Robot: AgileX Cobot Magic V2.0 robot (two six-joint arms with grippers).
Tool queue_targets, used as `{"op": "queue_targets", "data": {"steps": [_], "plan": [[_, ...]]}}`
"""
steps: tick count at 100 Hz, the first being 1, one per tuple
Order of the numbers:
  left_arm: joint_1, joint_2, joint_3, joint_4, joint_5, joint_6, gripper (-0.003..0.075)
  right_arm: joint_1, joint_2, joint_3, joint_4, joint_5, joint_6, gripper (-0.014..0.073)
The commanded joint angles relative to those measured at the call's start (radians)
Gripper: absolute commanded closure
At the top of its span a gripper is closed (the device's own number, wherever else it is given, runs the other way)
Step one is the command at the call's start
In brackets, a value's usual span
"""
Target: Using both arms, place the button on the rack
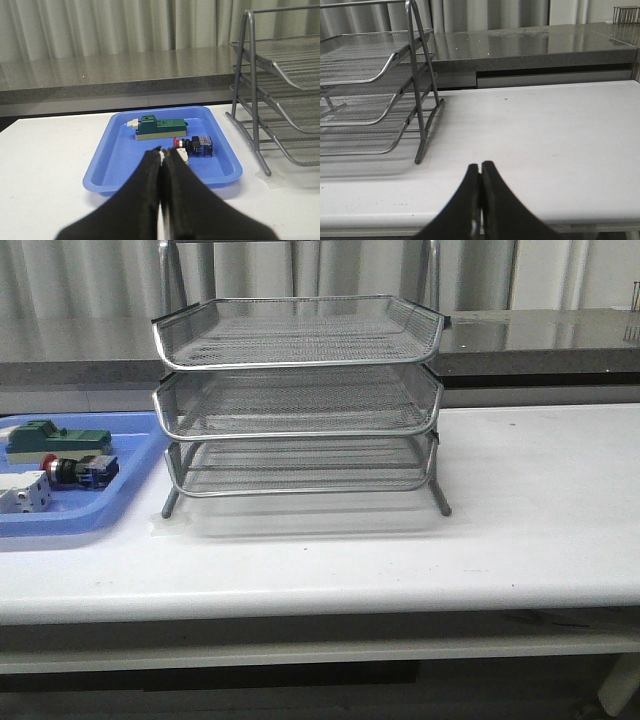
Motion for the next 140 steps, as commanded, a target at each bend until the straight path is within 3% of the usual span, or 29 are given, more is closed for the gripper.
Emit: {"op": "queue_targets", "data": {"steps": [1, 72, 97, 114, 140], "plan": [[-0.001, -0.035, 0.049, 0.000, -0.082, -0.012, 0.0741, -0.005, 0.008, -0.018, -0.009, -0.085, -0.005, 0.0650], [-0.001, -0.035, 0.049, 0.000, -0.082, -0.012, 0.0741, -0.005, 0.008, -0.018, -0.009, -0.085, -0.005, 0.0650], [-0.001, -0.035, 0.049, 0.000, -0.082, -0.012, 0.0741, -0.005, 0.008, -0.033, -0.008, -0.148, -0.005, 0.0650], [-0.001, -0.035, 0.049, 0.000, -0.082, -0.012, 0.0741, -0.005, 0.027, -0.133, -0.007, -0.065, -0.005, 0.0650], [-0.001, -0.035, 0.049, 0.000, -0.082, -0.012, 0.0741, -0.005, 0.165, -0.420, 0.001, 0.236, -0.005, 0.0650]]}}
